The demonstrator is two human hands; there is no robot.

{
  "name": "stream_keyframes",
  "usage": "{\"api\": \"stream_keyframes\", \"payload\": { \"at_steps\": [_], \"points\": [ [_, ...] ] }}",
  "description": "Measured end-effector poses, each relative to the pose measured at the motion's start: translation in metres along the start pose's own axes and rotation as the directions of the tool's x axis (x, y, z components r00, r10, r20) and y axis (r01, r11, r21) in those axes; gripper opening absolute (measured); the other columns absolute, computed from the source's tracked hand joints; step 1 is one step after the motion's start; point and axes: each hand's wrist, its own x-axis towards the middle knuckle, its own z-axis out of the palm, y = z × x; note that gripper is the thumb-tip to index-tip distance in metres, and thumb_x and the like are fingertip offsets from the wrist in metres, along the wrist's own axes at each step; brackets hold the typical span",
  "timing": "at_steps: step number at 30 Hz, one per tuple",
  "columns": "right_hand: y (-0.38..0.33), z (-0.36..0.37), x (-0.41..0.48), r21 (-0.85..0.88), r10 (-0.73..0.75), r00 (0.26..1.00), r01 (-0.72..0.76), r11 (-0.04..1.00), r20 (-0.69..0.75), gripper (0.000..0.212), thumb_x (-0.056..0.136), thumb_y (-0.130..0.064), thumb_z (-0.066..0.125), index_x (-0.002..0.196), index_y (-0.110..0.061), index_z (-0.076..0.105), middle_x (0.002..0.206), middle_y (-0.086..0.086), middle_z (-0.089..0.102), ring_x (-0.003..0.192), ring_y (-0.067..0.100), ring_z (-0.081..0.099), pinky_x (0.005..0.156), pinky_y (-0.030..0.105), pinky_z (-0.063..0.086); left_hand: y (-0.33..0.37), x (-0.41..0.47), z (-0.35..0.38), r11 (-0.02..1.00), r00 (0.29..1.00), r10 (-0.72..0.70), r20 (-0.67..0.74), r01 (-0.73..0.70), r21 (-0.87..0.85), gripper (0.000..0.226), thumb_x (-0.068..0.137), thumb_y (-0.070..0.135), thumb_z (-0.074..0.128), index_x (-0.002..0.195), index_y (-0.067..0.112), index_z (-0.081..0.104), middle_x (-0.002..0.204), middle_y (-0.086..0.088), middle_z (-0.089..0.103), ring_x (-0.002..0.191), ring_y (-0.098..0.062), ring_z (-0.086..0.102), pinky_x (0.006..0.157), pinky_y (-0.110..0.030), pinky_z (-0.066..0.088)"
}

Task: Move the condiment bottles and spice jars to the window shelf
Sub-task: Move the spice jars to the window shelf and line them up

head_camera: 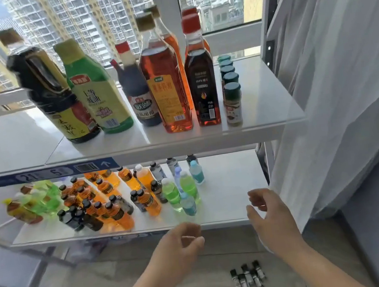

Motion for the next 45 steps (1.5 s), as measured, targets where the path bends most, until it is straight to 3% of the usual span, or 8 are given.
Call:
{"api": "stream_keyframes", "payload": {
  "at_steps": [4, 8, 12, 17, 21, 27, 38, 45],
  "points": [
    [0.043, 0.013, -0.038, -0.080, 0.107, 0.985, -0.097, 0.992, 0.134, 0.023, 0.095, -0.018, 0.068, 0.113, -0.029, 0.060, 0.107, -0.017, 0.061, 0.101, -0.004, 0.058, 0.083, 0.008, 0.042, -0.033, -0.021, 0.024, 0.998, 0.998, -0.047, 0.035, 0.046, 0.047, 0.018, 0.093, 0.033, 0.069, 0.109, 0.039, 0.068, 0.104, 0.022, 0.073, 0.093, 0.012, 0.067, 0.082, -0.017, 0.054],
    [0.073, 0.016, -0.072, -0.182, 0.198, 0.954, -0.158, 0.971, 0.227, 0.023, 0.095, -0.021, 0.066, 0.117, -0.027, 0.060, 0.110, -0.010, 0.062, 0.103, 0.003, 0.059, 0.089, 0.019, 0.045, -0.057, -0.035, 0.047, 0.996, 0.994, -0.073, 0.081, 0.069, 0.056, 0.015, 0.093, 0.033, 0.069, 0.106, 0.040, 0.068, 0.102, 0.022, 0.073, 0.088, 0.013, 0.067, 0.072, -0.010, 0.049],
    [0.099, 0.021, -0.100, -0.247, 0.281, 0.940, -0.230, 0.941, 0.195, 0.024, 0.092, -0.018, 0.067, 0.115, -0.025, 0.061, 0.108, -0.008, 0.059, 0.100, 0.007, 0.060, 0.087, 0.021, 0.046, -0.085, -0.041, 0.064, 0.995, 0.989, -0.078, 0.123, 0.070, 0.067, 0.015, 0.094, 0.030, 0.069, 0.107, 0.037, 0.069, 0.101, 0.021, 0.073, 0.085, 0.013, 0.066, 0.069, -0.007, 0.047],
    [0.128, 0.038, -0.131, -0.333, 0.343, 0.917, -0.265, 0.905, 0.202, 0.023, 0.091, -0.023, 0.067, 0.113, -0.028, 0.059, 0.109, -0.009, 0.058, 0.100, 0.009, 0.060, 0.090, 0.029, 0.051, -0.129, -0.054, 0.078, 0.989, 0.974, -0.136, 0.180, 0.121, 0.088, 0.014, 0.093, 0.029, 0.070, 0.105, 0.036, 0.069, 0.101, 0.019, 0.074, 0.088, 0.010, 0.069, 0.085, -0.023, 0.057],
    [0.148, 0.046, -0.149, -0.390, 0.376, 0.899, -0.271, 0.880, 0.225, 0.024, 0.090, -0.024, 0.066, 0.113, -0.027, 0.059, 0.108, -0.009, 0.058, 0.101, 0.012, 0.060, 0.091, 0.030, 0.050, -0.154, -0.063, 0.094, 0.987, 0.970, -0.144, 0.196, 0.125, 0.105, 0.014, 0.094, 0.029, 0.069, 0.106, 0.037, 0.067, 0.102, 0.018, 0.073, 0.090, 0.008, 0.068, 0.076, -0.013, 0.051],
    [0.184, 0.046, -0.160, -0.428, 0.438, 0.870, -0.314, 0.847, 0.227, 0.028, 0.089, -0.023, 0.065, 0.116, -0.022, 0.062, 0.111, -0.008, 0.060, 0.106, 0.014, 0.062, 0.094, 0.034, 0.052, -0.170, -0.060, 0.124, 0.979, 0.955, -0.196, 0.221, 0.179, 0.093, 0.013, 0.095, 0.030, 0.068, 0.107, 0.035, 0.065, 0.103, 0.016, 0.072, 0.094, 0.003, 0.068, 0.077, -0.017, 0.051],
    [0.233, 0.076, -0.122, -0.447, 0.478, 0.838, -0.333, 0.830, 0.263, 0.028, 0.091, -0.025, 0.063, 0.119, -0.021, 0.061, 0.113, -0.008, 0.060, 0.107, 0.015, 0.061, 0.095, 0.034, 0.051, -0.189, -0.010, 0.159, 0.969, 0.939, -0.246, 0.240, 0.236, 0.068, 0.018, 0.095, 0.031, 0.067, 0.113, 0.031, 0.066, 0.105, 0.015, 0.071, 0.098, -0.002, 0.068, 0.082, -0.024, 0.056],
    [0.329, 0.144, -0.085, -0.480, 0.500, 0.824, -0.337, 0.810, 0.265, 0.028, 0.091, -0.026, 0.064, 0.118, -0.019, 0.062, 0.117, -0.003, 0.061, 0.103, 0.017, 0.060, 0.089, 0.031, 0.050, -0.258, 0.064, 0.213, 0.975, 0.939, -0.219, 0.264, 0.218, 0.033, 0.019, 0.093, 0.032, 0.069, 0.112, 0.033, 0.065, 0.107, 0.015, 0.070, 0.098, 0.000, 0.067, 0.080, -0.019, 0.054]
  ]
}}
